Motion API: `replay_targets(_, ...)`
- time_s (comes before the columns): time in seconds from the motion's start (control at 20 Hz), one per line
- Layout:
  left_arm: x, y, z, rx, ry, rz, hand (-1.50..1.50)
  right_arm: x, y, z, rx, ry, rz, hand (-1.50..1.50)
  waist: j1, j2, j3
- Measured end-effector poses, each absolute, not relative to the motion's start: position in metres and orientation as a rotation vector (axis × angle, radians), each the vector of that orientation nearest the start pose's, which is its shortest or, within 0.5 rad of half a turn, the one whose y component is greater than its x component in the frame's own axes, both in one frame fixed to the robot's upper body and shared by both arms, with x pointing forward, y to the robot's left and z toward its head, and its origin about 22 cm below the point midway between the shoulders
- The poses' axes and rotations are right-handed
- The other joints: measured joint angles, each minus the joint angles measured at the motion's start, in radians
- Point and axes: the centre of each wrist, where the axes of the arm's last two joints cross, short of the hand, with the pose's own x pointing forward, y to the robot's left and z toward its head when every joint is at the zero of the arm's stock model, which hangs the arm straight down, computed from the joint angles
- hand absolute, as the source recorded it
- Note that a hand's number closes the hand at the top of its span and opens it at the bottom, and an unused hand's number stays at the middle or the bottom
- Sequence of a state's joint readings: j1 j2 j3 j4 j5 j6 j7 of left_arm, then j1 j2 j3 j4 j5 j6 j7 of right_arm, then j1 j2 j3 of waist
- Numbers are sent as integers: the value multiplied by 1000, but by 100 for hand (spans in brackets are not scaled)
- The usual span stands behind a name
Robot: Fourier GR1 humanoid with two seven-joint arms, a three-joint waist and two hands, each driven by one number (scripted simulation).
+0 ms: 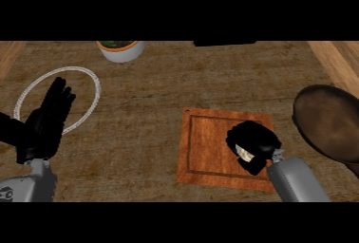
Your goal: Pick the cupcake from the cutting board and place it in the pan
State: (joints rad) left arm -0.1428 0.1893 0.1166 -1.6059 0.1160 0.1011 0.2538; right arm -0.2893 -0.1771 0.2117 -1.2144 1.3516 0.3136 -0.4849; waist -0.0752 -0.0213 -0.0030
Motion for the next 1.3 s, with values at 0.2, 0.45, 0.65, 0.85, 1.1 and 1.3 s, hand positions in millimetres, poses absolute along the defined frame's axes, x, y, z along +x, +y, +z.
replay_targets(0.2,269,289,56,173,-1490,113,0,294,-223,-3,-686,-1249,1534,150,-18,-4,0)
replay_targets(0.45,264,293,54,164,-1484,100,0,278,-220,48,-1045,-1302,1291,150,-1,-4,0)
replay_targets(0.65,265,291,56,150,-1495,90,0,251,-207,98,-1235,-1371,1141,150,17,1,0)
replay_targets(0.85,270,281,57,129,-1505,70,0,216,-201,143,-1319,-1372,1040,150,39,9,1)
replay_targets(1.1,274,276,58,110,-1519,57,0,203,-212,178,-1367,-1358,908,150,62,17,2)
replay_targets(1.3,276,273,57,102,-1520,50,0,202,-243,184,-1398,-1336,805,150,68,19,3)
